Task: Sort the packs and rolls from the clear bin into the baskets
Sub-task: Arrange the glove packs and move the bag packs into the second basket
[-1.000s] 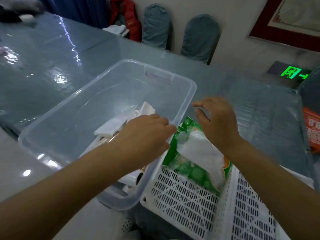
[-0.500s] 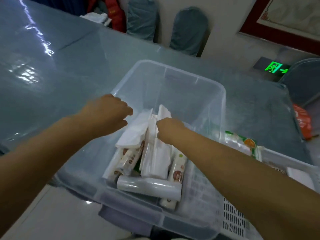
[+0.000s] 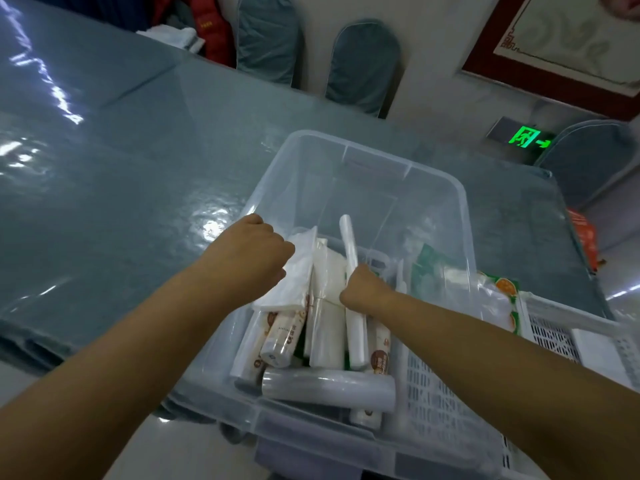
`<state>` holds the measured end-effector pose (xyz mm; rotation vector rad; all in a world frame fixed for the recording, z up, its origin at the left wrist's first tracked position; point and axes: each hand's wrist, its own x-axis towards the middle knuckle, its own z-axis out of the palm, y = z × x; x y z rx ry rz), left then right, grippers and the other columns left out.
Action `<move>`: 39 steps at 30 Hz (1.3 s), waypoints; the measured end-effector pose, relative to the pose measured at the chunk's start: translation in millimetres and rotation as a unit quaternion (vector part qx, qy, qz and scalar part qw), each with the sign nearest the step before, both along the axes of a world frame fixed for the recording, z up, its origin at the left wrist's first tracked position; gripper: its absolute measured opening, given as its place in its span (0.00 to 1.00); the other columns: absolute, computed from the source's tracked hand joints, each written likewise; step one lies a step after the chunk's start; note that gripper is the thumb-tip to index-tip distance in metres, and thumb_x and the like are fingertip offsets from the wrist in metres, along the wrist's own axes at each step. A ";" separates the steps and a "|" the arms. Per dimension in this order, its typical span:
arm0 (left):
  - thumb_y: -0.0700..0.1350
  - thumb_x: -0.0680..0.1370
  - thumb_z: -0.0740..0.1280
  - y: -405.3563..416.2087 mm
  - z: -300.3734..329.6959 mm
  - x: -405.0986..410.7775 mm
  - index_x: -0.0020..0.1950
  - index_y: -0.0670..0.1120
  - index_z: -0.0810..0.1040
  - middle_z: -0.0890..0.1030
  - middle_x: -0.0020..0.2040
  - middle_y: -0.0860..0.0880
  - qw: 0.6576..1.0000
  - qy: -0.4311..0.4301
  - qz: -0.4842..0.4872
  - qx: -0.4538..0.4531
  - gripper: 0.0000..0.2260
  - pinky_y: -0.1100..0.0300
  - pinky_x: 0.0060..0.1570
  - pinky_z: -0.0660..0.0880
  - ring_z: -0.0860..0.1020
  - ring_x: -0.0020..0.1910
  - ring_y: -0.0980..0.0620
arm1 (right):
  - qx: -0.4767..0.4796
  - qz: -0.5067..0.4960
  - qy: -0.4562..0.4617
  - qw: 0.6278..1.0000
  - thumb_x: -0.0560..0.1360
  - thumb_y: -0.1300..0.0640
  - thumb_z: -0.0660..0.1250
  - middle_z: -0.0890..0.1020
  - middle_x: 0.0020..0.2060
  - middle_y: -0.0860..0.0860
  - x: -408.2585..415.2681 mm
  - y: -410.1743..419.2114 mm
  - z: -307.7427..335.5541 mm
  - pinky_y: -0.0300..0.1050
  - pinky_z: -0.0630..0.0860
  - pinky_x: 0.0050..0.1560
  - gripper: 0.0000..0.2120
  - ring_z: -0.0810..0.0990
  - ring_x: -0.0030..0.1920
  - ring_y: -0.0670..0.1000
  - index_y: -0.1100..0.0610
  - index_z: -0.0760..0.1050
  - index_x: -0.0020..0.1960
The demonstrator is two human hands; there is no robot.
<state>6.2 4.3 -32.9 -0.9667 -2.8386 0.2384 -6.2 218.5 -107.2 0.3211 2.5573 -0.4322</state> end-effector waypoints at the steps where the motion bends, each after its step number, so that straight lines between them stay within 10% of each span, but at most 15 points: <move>1: 0.49 0.73 0.61 0.1 -0.1 0.2 0.43 0.49 0.77 0.80 0.34 0.52 1.000 0.000 -0.002 0.000 0.07 0.57 0.50 0.67 0.76 0.36 0.50 | -0.011 -0.005 0.003 1.000 0.71 0.53 0.67 0.75 0.56 0.58 1.9 1.2 -0.9 0.45 0.74 0.44 0.33 0.77 0.51 0.56 0.63 0.57 0.70; 12: 0.50 0.74 0.59 3.4 6.2 3.2 0.45 0.48 0.77 0.80 0.36 0.52 1.000 -0.006 -0.003 -0.020 0.09 0.57 0.52 0.68 0.76 0.37 0.50 | 0.056 -0.016 0.017 0.998 0.73 0.61 0.63 0.77 0.56 0.59 -7.1 11.6 47.3 0.44 0.72 0.43 0.16 0.78 0.52 0.57 0.64 0.70 0.60; 20: 0.60 0.75 0.59 58.3 49.1 1.1 0.59 0.49 0.73 0.80 0.52 0.50 0.972 -0.152 0.126 0.125 0.20 0.55 0.46 0.72 0.77 0.51 0.47 | -0.239 -0.075 0.123 0.960 0.66 0.68 0.63 0.78 0.42 0.59 18.4 38.8 126.2 0.41 0.70 0.35 0.14 0.76 0.39 0.55 0.64 0.75 0.51; 22: 0.57 0.75 0.62 90.4 59.4 1.9 0.53 0.47 0.74 0.79 0.43 0.52 0.931 -0.222 0.142 0.254 0.16 0.57 0.40 0.72 0.78 0.44 0.48 | -0.287 -0.069 0.160 0.942 0.66 0.69 0.63 0.77 0.37 0.56 32.8 51.7 145.9 0.41 0.70 0.34 0.11 0.75 0.36 0.52 0.63 0.75 0.48; 25: 0.43 0.73 0.68 151.8 71.7 9.6 0.43 0.45 0.72 0.81 0.39 0.45 0.747 -0.377 0.145 0.529 0.06 0.58 0.28 0.78 0.82 0.32 0.50 | -0.323 -0.092 0.220 0.916 0.64 0.69 0.62 0.77 0.35 0.53 54.9 91.1 161.9 0.41 0.70 0.34 0.13 0.74 0.34 0.50 0.61 0.75 0.47; 27: 0.41 0.71 0.71 192.6 75.9 14.5 0.52 0.43 0.70 0.80 0.43 0.44 0.687 -0.374 0.138 0.608 0.14 0.58 0.28 0.79 0.82 0.35 0.49 | -0.360 -0.140 0.253 0.887 0.65 0.68 0.63 0.79 0.36 0.51 71.4 125.2 165.9 0.40 0.72 0.33 0.12 0.77 0.34 0.49 0.56 0.76 0.46; 33: 0.47 0.70 0.71 322.1 69.1 40.4 0.59 0.46 0.66 0.79 0.44 0.48 0.785 -0.378 0.038 0.490 0.22 0.55 0.28 0.80 0.82 0.32 0.52 | -0.394 -0.251 0.324 0.822 0.67 0.64 0.72 0.83 0.42 0.51 135.3 250.8 145.0 0.39 0.78 0.33 0.13 0.83 0.37 0.46 0.54 0.75 0.49; 36: 0.54 0.69 0.70 369.8 54.9 55.2 0.66 0.47 0.64 0.77 0.54 0.49 0.867 -0.343 0.010 0.361 0.29 0.48 0.46 0.79 0.79 0.43 0.47 | -0.302 -0.302 0.326 0.843 0.68 0.62 0.72 0.81 0.49 0.55 167.5 319.9 113.4 0.50 0.79 0.47 0.17 0.81 0.47 0.53 0.58 0.73 0.55; 39: 0.54 0.70 0.68 404.6 43.2 67.0 0.64 0.46 0.69 0.77 0.57 0.47 0.900 -0.338 -0.023 0.274 0.25 0.52 0.52 0.74 0.76 0.49 0.46 | -0.230 -0.341 0.298 0.861 0.70 0.60 0.70 0.79 0.48 0.52 196.3 382.8 75.6 0.45 0.75 0.40 0.15 0.78 0.44 0.50 0.56 0.70 0.54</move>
